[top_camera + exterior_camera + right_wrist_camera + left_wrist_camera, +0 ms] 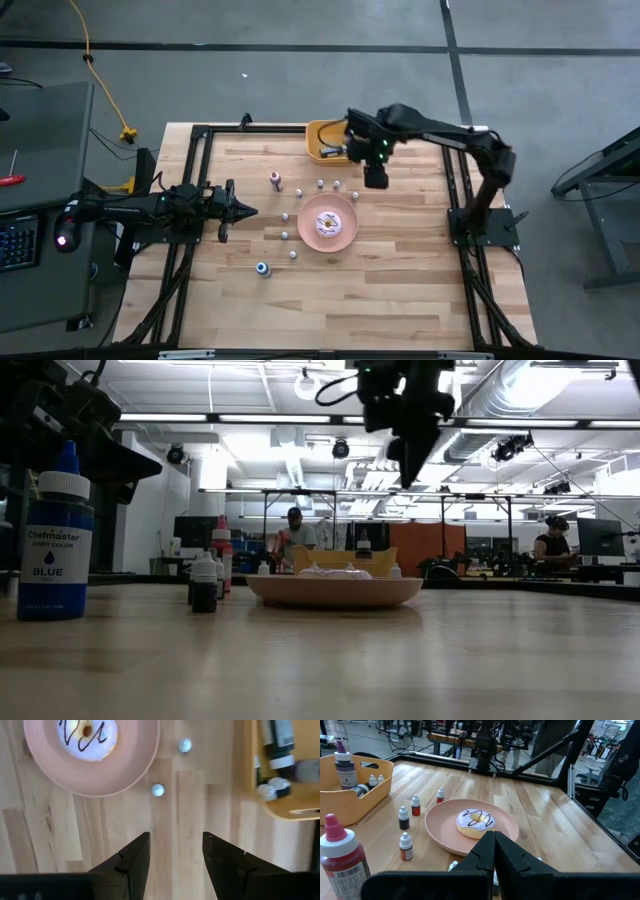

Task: Pick & Place food coloring
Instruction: Put the small red food coloring bottle into the orange bin

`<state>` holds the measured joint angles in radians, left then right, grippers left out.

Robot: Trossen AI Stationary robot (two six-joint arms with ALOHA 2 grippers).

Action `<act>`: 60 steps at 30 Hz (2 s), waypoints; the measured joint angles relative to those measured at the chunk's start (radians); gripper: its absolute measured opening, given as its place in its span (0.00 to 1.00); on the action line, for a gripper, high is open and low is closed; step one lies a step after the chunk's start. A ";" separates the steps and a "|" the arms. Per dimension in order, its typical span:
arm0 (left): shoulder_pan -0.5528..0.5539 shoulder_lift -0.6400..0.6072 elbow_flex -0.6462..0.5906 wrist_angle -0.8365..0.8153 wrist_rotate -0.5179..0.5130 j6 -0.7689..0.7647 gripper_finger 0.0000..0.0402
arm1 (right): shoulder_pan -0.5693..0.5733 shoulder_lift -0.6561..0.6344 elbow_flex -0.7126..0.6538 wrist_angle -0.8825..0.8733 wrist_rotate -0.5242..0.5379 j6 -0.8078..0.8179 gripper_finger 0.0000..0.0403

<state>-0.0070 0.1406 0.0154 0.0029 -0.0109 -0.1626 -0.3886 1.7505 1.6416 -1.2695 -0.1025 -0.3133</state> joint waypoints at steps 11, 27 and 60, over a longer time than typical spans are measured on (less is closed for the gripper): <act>0.000 0.000 0.000 0.000 0.000 0.000 0.00 | 0.074 -0.151 -0.403 0.250 -0.019 0.104 0.42; 0.000 0.000 0.000 0.000 0.000 0.000 0.00 | 0.068 -0.032 -0.462 0.461 -0.043 -0.040 0.42; 0.000 0.000 0.000 0.000 0.000 0.000 0.00 | 0.090 0.070 -0.459 0.617 0.036 -0.174 0.42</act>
<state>-0.0067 0.1406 0.0154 0.0032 -0.0109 -0.1623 -0.2981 1.8210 1.1828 -0.6525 -0.0662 -0.4877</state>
